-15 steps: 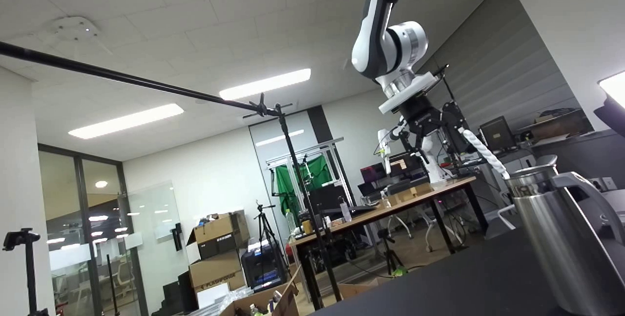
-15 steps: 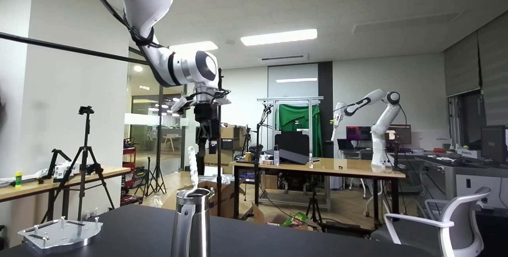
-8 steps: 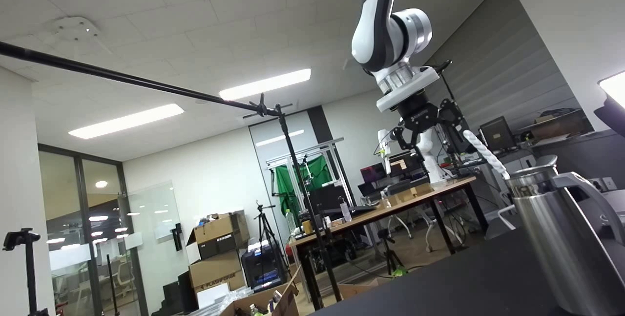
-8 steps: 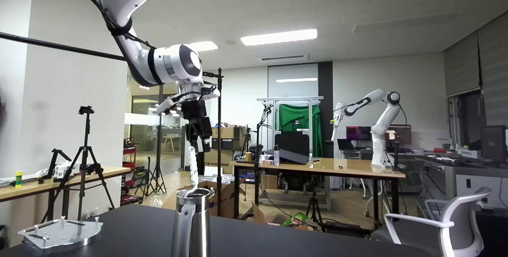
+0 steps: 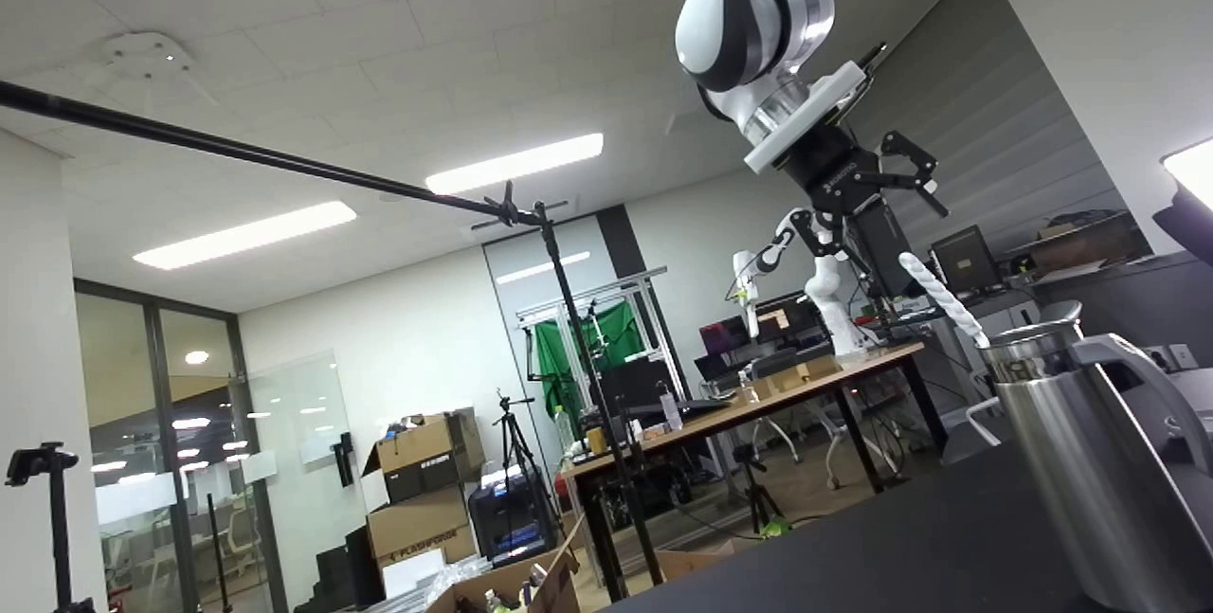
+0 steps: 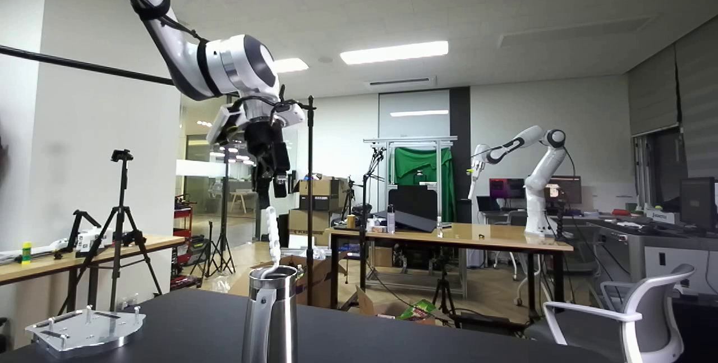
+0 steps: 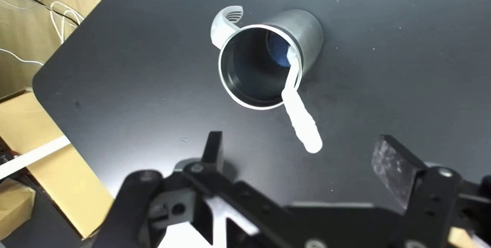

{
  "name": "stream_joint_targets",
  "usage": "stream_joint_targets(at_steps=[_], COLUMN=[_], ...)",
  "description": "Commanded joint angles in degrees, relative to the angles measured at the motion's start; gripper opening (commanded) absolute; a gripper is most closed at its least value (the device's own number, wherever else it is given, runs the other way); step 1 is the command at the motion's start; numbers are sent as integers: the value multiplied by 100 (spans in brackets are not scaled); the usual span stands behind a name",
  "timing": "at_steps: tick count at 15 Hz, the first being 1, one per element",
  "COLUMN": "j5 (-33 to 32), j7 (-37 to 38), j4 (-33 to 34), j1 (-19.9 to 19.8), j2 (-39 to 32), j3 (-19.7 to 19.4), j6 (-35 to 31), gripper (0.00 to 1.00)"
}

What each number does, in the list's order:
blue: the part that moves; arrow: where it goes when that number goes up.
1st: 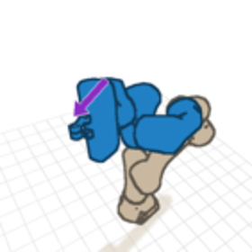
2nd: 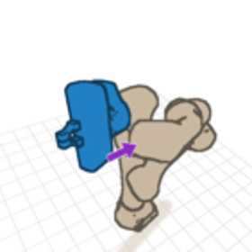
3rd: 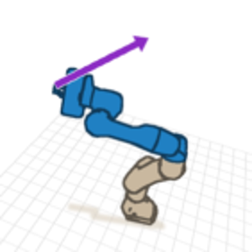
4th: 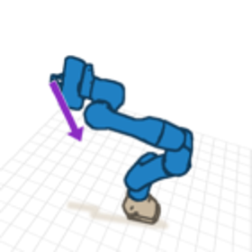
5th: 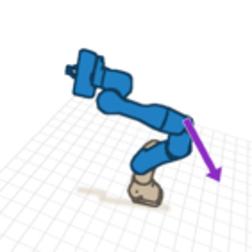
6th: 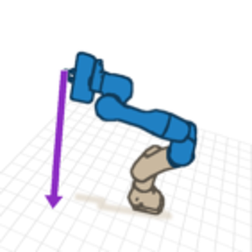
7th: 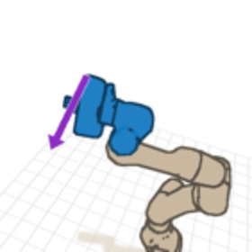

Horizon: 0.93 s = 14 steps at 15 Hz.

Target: Put the flask inside the flask and use it to scrub the inside

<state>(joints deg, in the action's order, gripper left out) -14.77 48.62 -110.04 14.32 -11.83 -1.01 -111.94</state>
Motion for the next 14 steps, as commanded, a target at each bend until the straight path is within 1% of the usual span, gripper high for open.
stream_joint_targets(at_steps=[1, 4, 7, 10, 14], j5=[186, 599, 790, 801, 492], j7=[-678, -1720, -2427, -2747, -2627], j4=[-216, -243, -267, -247, -197], j1=[-354, -582, -673, -718, -604], j2=[126, 35, 5, -67, -178], j3=[171, 241, 237, 218, 227], j6=[-121, -162, -31, -3, -17], gripper=[100, 100, 100, 100, 100])
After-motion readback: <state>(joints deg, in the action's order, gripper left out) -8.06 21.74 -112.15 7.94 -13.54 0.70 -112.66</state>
